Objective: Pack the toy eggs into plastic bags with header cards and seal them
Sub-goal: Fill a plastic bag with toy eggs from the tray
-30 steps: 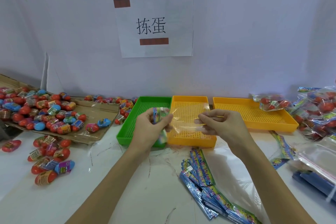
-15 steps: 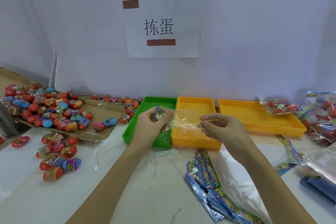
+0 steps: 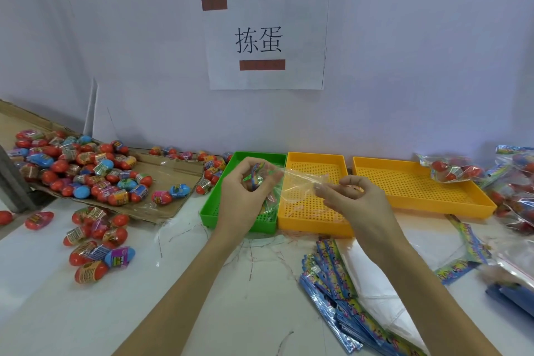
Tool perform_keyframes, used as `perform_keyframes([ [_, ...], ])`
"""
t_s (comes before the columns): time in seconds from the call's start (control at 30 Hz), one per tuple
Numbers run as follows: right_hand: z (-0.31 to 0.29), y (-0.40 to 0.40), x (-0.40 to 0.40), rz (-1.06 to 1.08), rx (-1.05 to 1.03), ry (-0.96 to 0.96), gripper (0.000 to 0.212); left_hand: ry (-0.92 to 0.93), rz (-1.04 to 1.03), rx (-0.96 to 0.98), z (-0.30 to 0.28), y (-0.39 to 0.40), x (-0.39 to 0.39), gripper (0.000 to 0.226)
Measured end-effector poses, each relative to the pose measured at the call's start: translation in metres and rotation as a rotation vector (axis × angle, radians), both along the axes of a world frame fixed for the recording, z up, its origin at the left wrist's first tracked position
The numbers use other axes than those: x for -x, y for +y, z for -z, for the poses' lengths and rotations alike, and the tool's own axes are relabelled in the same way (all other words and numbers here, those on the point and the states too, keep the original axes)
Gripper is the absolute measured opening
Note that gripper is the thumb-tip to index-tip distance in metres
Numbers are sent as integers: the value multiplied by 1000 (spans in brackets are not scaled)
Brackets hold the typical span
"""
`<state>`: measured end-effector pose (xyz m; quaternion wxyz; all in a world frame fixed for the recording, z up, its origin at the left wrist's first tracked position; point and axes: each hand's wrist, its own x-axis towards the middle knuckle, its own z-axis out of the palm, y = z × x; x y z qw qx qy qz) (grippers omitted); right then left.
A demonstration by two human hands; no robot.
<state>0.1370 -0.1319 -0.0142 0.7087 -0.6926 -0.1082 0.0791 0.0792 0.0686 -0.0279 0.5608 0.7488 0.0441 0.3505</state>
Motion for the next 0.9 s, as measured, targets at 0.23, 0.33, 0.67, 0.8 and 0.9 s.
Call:
perform_keyframes([
  [0.23,-2,-5,-4,-207,-396,334,33,-41,-28,34,-1,-1,0,20],
  [0.33,-1,-2,-3,-212,-491,410,30,-58,-12,125,0,0,0,21],
  [0.67,-1,5,5,-26,150,-224,18,27,134,196,-3,2,0,31],
  [0.8,-3,-5,-3,-93,134,-322,13,29,269,15,-1,0,3,29],
  [0.9,-4,-9,-5,-137,164,-347,16,-5,207,-179,0,-1,4,28],
])
